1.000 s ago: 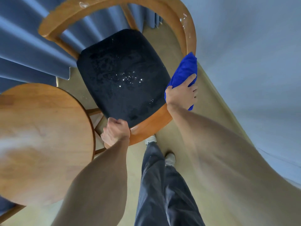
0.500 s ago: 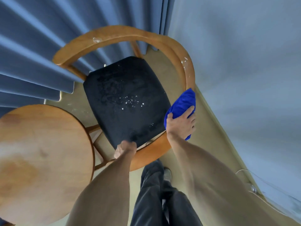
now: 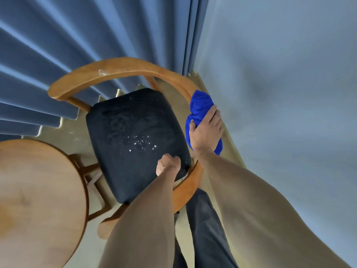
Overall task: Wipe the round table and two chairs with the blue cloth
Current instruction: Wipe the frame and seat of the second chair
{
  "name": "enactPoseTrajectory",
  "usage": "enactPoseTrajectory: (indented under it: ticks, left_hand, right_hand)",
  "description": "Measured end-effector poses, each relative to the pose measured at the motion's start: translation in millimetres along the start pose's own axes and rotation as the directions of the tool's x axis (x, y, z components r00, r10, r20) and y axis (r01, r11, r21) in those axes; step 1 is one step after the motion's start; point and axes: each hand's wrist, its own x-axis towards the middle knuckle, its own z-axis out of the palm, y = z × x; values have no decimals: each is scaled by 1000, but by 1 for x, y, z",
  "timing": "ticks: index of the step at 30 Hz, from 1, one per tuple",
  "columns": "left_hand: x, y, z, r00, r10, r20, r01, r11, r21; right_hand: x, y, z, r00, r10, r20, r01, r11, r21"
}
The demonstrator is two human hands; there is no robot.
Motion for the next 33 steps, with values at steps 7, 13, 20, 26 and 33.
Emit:
enactPoseTrajectory:
  ticks: [7, 13, 20, 26, 33]
  left_hand:
    - [19, 41, -17, 999, 8, -40, -12, 996, -86]
    - [46, 42, -39, 995, -45, -92, 31, 988, -149]
    - [104, 39, -101, 969, -103, -223, 47, 968, -245]
    - [169, 26, -156, 956, -65, -286, -11, 966, -257]
    - [210, -2, -176, 941, -176, -288, 77, 942, -326]
  right_hand:
    - [50, -37, -11, 987, -150, 66, 160, 968, -193]
    - [82, -76, -4, 981, -154, 122, 182, 945, -273]
    - [115, -141, 26, 954, -247, 171, 298, 854, -426]
    - [116, -197, 76, 957, -283, 61, 282, 863, -419]
    - [120, -211, 97, 946, -308, -104, 265, 917, -298]
